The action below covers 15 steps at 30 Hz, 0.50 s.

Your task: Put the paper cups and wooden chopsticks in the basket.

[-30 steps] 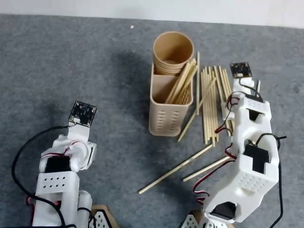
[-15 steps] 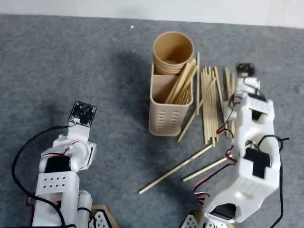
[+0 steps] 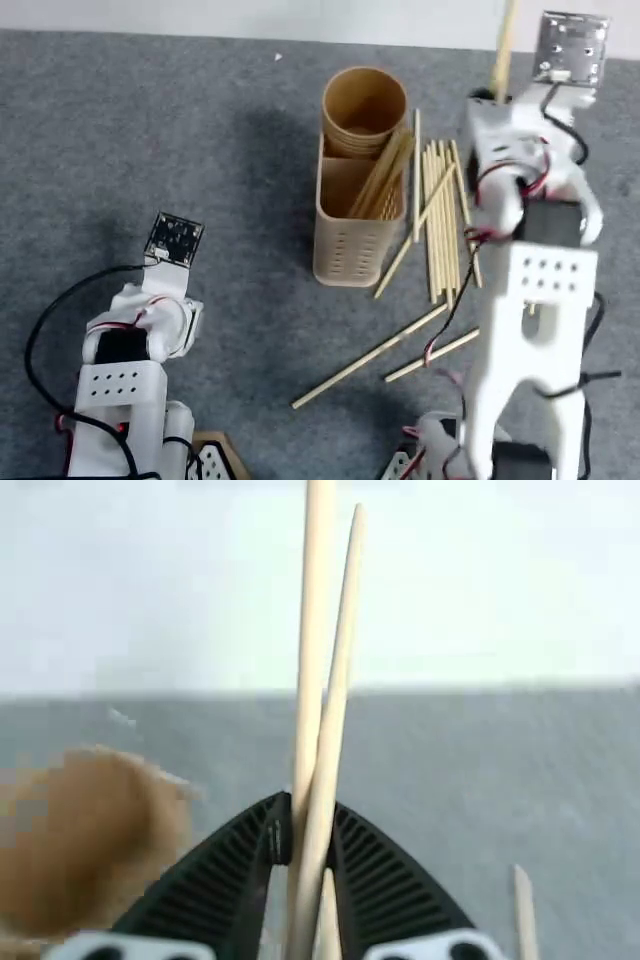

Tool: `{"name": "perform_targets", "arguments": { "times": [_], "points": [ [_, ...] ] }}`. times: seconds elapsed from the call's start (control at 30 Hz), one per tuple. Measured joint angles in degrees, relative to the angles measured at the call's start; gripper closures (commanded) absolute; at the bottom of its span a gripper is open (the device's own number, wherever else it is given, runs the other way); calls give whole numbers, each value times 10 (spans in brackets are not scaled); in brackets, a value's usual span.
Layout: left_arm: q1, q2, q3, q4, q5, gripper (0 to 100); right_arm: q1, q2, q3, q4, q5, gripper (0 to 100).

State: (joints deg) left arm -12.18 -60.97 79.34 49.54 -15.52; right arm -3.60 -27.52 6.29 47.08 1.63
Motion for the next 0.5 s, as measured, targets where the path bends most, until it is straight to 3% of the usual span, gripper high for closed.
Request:
{"name": "perform_targets", "arguments": {
  "times": [0.23, 0.5],
  "points": [
    [0, 0, 0, 0, 0, 797, -106, -92, 47, -113, -55, 992],
    [0, 0, 0, 0, 0, 797, -195, -186, 383, -405, -53, 992]
  ]
}}
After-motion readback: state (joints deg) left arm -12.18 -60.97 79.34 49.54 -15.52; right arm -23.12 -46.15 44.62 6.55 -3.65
